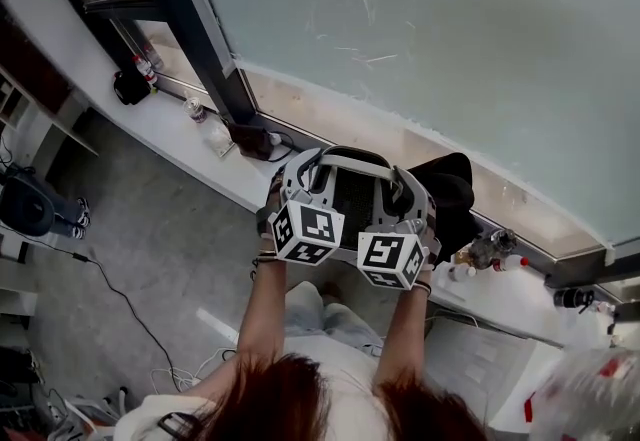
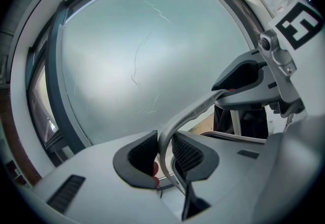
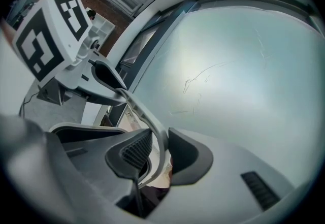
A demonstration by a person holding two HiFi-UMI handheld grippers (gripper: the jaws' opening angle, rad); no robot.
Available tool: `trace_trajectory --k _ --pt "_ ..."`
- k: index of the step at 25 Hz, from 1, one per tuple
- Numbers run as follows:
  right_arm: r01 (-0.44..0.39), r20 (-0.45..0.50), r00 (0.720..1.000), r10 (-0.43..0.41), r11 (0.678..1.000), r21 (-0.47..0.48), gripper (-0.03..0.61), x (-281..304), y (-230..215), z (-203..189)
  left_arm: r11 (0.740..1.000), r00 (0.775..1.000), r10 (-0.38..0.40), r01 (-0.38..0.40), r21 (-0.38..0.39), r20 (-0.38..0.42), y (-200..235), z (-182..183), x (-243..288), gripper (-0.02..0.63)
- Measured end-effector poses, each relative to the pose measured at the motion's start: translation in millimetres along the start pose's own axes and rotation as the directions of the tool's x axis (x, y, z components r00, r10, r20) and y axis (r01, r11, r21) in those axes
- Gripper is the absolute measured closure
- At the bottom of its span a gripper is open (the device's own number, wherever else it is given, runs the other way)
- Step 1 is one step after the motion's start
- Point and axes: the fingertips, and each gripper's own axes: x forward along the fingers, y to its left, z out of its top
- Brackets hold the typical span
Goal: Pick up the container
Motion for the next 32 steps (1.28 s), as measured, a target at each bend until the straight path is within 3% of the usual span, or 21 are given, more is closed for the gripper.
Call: trace_trajectory --k 21,32 --pt "0.059 0.093 0.994 -0.057 0.998 -0.013 0.468 -70 -10 90 0.999 0.987 0.024 -0.029 0.032 0.157 39 56 -93 0.525" --pt "0.078 0.127 0.989 -0.074 0.997 -0.028 0.469 -125 2 116 0.998 0.979 0.049 -0.058 0.036 0.199 37 66 -155 0.525"
